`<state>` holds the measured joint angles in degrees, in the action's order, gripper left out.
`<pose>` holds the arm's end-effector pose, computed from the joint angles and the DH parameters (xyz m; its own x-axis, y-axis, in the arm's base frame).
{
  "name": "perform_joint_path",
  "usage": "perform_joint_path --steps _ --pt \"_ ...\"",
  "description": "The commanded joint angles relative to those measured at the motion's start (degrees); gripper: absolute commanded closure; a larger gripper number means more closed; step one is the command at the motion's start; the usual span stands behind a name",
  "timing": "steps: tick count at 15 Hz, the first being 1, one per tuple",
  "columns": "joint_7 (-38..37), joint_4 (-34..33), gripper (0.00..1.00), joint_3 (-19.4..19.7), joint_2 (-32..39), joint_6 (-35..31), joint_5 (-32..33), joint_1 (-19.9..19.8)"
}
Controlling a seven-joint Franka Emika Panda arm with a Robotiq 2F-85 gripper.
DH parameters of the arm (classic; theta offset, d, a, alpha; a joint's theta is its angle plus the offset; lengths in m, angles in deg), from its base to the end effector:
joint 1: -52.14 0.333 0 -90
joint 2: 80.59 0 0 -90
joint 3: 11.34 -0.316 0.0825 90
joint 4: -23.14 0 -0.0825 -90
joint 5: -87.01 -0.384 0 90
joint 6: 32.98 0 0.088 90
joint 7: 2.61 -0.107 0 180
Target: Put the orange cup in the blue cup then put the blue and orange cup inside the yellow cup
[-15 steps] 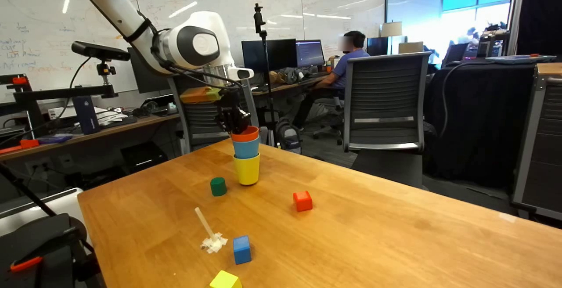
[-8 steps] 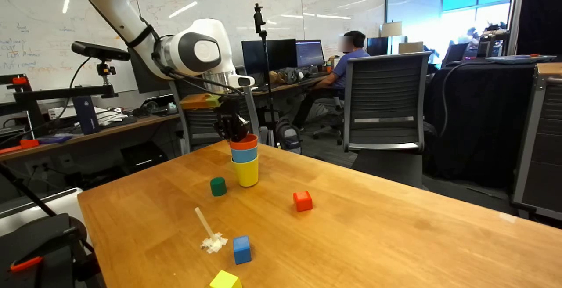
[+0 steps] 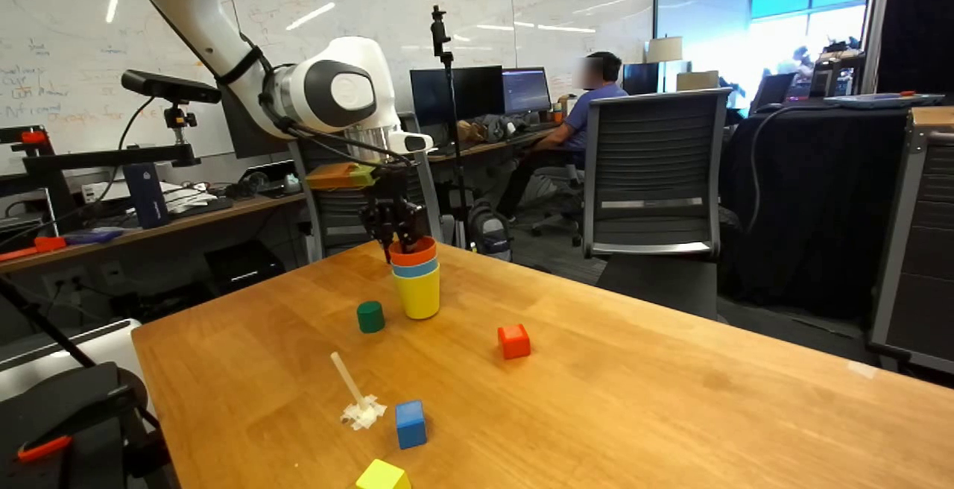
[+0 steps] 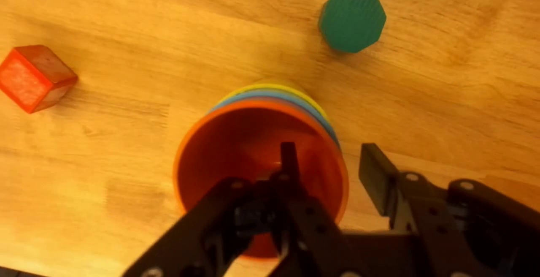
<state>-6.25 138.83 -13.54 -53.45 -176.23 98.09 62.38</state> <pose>0.5897 0.1309 0.2142 0.9540 0.2996 0.0076 0.2974 -0.9496 0.0987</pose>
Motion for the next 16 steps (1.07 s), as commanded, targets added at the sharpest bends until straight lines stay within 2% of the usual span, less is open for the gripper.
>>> perform_joint_path --steps 1,4,11,16 --pt "-1.0 1.5 0.25 0.5 -2.3 0.3 1.6 1.0" --pt "-0.8 3.6 0.01 0.2 -4.8 -0.5 1.7 1.2" --pt "-0.1 12.1 0.0 -1.0 -14.3 -2.4 3.4 1.5" --pt "-1.6 20.5 0.0 -1.0 -21.4 -2.5 9.2 1.4"
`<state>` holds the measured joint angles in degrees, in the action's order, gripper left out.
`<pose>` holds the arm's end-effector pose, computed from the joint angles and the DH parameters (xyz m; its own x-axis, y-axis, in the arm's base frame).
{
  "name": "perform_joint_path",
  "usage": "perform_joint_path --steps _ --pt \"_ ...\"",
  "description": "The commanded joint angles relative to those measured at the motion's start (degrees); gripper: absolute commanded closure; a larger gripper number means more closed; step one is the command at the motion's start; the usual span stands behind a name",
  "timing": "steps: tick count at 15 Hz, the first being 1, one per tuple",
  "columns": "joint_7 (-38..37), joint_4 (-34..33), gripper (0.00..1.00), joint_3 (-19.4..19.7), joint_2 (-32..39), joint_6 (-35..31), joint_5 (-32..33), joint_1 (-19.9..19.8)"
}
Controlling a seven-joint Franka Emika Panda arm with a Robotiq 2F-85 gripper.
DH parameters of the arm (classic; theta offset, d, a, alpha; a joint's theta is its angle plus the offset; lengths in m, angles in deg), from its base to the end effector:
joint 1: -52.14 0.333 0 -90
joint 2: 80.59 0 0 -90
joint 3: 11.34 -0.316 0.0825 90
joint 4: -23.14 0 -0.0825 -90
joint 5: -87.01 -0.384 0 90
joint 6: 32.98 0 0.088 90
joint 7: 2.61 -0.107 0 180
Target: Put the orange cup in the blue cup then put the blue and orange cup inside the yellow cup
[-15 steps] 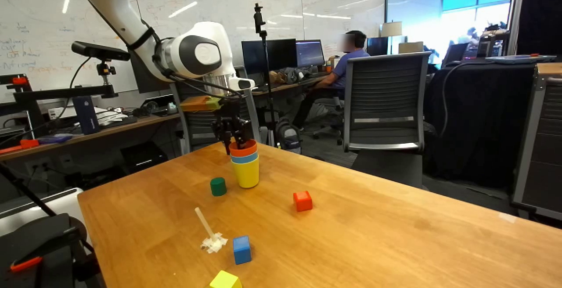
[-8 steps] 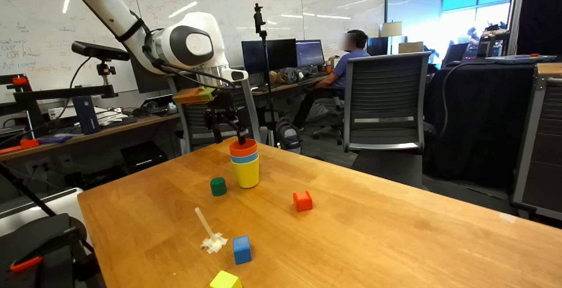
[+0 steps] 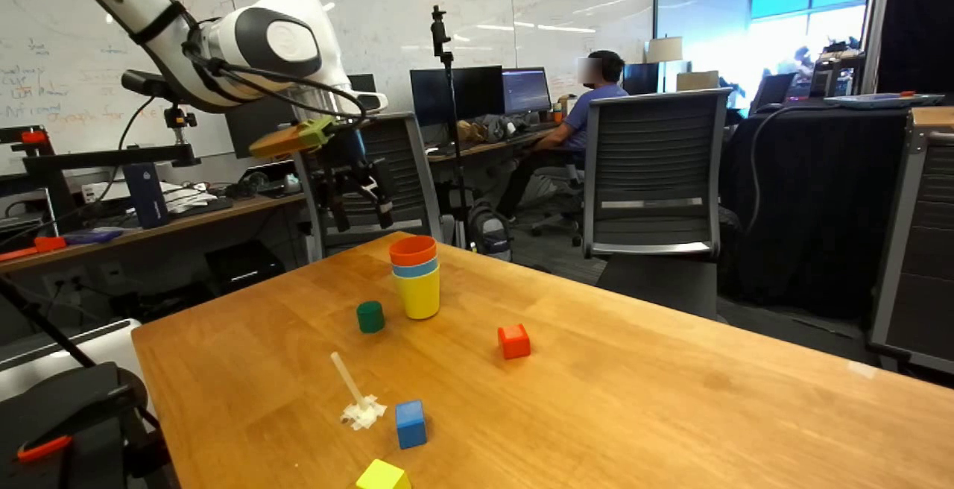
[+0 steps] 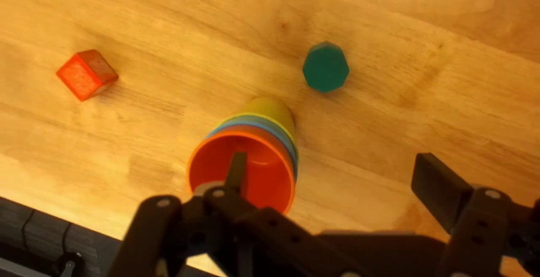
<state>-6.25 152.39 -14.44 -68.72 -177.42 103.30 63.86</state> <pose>0.5260 0.1419 0.2764 0.9100 0.4115 0.0507 0.3991 -0.9024 0.1626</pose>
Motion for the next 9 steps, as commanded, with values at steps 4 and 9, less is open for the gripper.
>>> perform_joint_path --steps 4,9 --pt "0.2 14.1 0.0 -0.6 -10.8 -1.8 6.0 -1.5" --pt "0.6 15.7 0.0 -1.2 -10.6 -0.9 5.4 -2.7"
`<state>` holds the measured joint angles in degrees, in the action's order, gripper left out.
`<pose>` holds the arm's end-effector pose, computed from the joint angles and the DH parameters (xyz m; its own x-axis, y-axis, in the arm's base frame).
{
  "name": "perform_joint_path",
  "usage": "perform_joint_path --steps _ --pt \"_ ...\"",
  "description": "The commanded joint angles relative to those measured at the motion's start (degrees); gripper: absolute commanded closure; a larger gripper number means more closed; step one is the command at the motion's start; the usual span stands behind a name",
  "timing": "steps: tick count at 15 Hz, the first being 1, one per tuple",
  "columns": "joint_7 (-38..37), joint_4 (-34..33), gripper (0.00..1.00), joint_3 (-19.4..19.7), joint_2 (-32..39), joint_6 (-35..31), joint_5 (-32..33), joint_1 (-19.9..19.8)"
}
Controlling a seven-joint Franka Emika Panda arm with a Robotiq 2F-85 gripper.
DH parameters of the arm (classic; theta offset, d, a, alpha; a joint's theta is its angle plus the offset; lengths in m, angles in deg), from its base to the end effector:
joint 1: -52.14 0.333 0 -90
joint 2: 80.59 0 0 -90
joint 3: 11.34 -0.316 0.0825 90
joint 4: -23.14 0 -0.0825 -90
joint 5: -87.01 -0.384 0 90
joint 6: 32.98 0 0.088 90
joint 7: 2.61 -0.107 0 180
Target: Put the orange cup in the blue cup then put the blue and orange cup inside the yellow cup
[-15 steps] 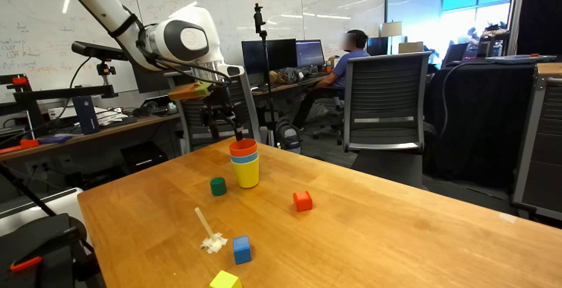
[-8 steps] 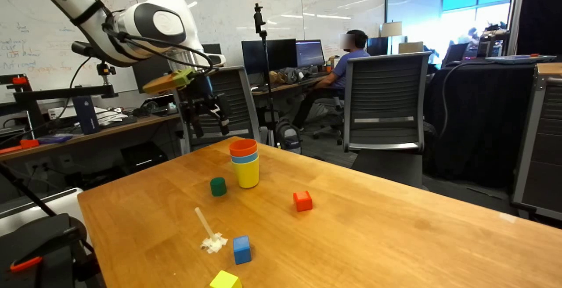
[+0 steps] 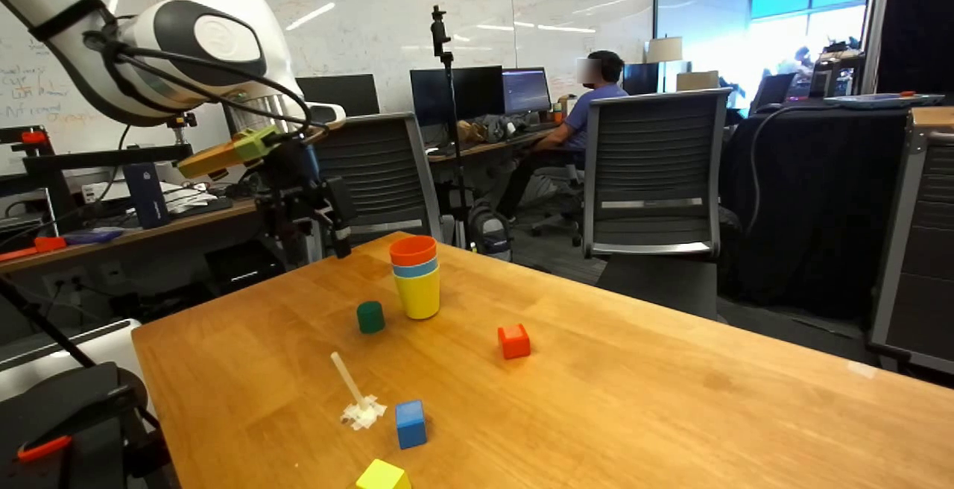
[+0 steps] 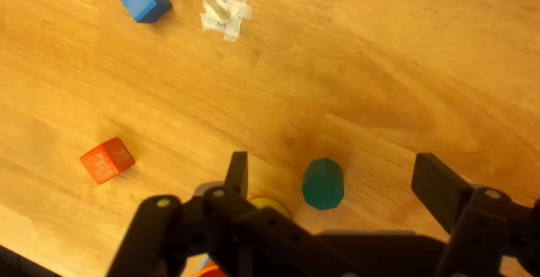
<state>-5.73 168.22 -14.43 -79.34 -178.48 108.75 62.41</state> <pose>0.4433 0.1099 0.2646 0.8816 0.4707 -0.0354 0.4673 -0.8596 0.2065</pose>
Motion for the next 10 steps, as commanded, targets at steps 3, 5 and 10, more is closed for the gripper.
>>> perform_joint_path --steps 3,5,10 --pt "0.4 1.6 0.0 -1.3 -1.7 -0.1 0.0 -1.7" --pt "0.5 1.7 0.0 -1.3 -1.9 -0.1 0.0 -1.7" --pt "0.5 1.8 0.0 -1.3 -1.9 -0.1 0.0 -1.7"
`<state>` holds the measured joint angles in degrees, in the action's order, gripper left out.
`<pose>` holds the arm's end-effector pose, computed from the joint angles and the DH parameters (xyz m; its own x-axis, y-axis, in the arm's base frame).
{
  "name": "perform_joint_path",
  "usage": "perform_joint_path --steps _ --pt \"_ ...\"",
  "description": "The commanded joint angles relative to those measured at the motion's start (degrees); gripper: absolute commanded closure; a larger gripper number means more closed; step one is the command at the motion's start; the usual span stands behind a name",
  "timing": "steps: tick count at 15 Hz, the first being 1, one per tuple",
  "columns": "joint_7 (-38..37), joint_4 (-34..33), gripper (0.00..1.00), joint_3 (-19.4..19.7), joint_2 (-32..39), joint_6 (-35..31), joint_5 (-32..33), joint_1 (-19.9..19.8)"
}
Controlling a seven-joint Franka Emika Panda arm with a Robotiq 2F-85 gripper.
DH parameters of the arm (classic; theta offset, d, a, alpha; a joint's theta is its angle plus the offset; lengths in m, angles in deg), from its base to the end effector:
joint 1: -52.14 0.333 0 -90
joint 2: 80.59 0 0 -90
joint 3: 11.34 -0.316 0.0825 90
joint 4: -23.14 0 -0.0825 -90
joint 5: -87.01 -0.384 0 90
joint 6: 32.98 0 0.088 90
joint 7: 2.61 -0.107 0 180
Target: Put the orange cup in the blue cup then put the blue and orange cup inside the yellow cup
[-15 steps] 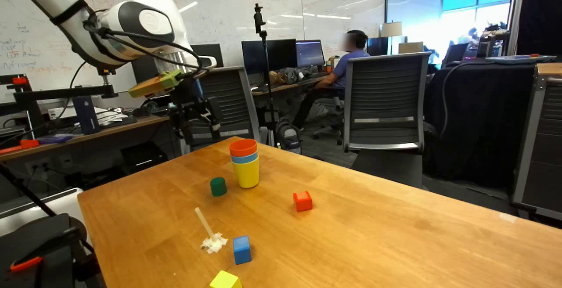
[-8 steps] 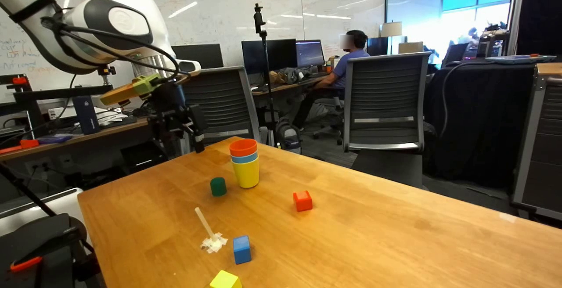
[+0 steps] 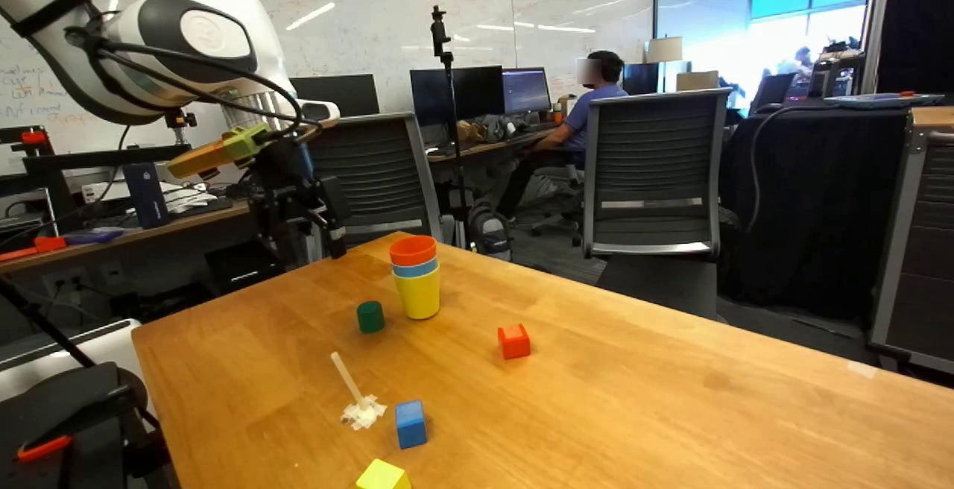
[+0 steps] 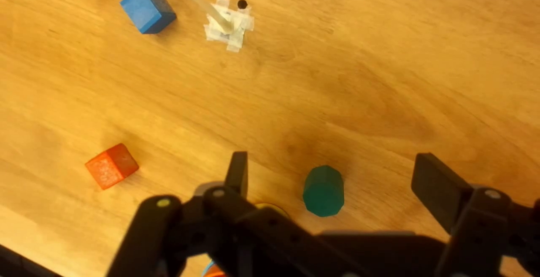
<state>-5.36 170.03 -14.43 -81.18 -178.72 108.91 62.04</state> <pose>0.4347 0.1050 0.2678 0.8803 0.4734 -0.0330 0.4692 -0.8579 0.2093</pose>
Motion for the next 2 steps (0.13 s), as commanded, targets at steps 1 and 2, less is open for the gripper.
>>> perform_joint_path --steps 1,2 --pt "0.1 0.0 0.0 -1.3 0.0 0.1 -0.1 -1.3" --pt "0.1 0.0 0.0 -1.3 0.0 0.1 -0.1 -1.3"
